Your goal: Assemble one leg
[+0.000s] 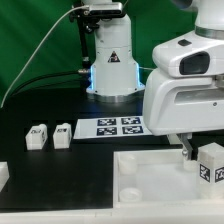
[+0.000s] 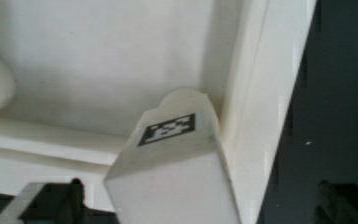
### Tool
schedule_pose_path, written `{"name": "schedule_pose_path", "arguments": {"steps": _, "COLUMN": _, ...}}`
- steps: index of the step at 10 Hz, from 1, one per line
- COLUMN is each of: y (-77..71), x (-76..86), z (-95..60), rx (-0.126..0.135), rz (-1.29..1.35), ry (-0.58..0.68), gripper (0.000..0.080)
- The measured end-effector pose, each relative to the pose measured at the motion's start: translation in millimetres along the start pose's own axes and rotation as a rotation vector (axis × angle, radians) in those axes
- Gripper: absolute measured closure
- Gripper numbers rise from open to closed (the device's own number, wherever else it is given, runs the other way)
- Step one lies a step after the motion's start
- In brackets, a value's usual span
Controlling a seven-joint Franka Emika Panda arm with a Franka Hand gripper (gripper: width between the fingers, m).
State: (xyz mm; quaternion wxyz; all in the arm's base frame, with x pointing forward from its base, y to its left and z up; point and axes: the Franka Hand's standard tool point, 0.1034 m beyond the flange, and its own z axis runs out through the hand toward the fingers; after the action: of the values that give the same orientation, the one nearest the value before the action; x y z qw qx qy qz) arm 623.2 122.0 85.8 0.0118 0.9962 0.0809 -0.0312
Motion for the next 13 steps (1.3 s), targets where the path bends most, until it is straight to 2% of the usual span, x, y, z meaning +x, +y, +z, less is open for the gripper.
{"name": "schedule_pose_path", "arguments": {"steps": 1, "y": 0.3, "x": 0.0, "z": 0.1, "rx": 0.000, "rz": 0.000, "ry": 0.000, "gripper": 0.0150}}
{"name": "schedule_pose_path", "arguments": {"steps": 3, "y": 1.0, "x": 0.0, "z": 0.1, "rx": 0.000, "rz": 0.002, "ry": 0.000, "gripper": 0.0400}}
{"name": "schedule_pose_path", "arguments": {"steps": 4, "y": 1.2, "x": 0.0, "z": 0.2, "rx": 0.000, "rz": 0.011, "ry": 0.000, "gripper": 0.0400}}
{"name": "schedule_pose_path", "arguments": {"steps": 5, "y": 1.2, "x": 0.0, "z": 0.1, "rx": 0.000, "rz": 0.054, "ry": 0.000, "gripper": 0.0511}}
{"name": "schedule_pose_path", "arguments": {"steps": 7, "y": 1.1, "x": 0.1, "z": 0.1, "rx": 0.003, "rz": 0.144, "ry": 0.000, "gripper": 0.0511}}
{"name": "schedule_pose_path", "arguments": {"steps": 9, "y": 1.6, "x": 1.2, "z": 0.4, "rx": 0.004, "rz": 0.370, "ry": 0.008, "gripper": 0.0510}}
{"name": "schedule_pose_path", "arguments": {"steps": 11, "y": 2.8, "x": 3.4, "z": 0.9, "rx": 0.019, "rz": 0.685, "ry": 0.061, "gripper": 0.0510}}
{"name": "schedule_pose_path", "arguments": {"steps": 12, "y": 6.4, "x": 4.5, "z": 1.6, "rx": 0.057, "rz": 0.842, "ry": 0.074, "gripper": 0.0510}}
{"name": "schedule_pose_path", "arguments": {"steps": 13, "y": 15.5, "x": 3.5, "z": 2.7, "rx": 0.164, "rz": 1.044, "ry": 0.061, "gripper": 0.0508}}
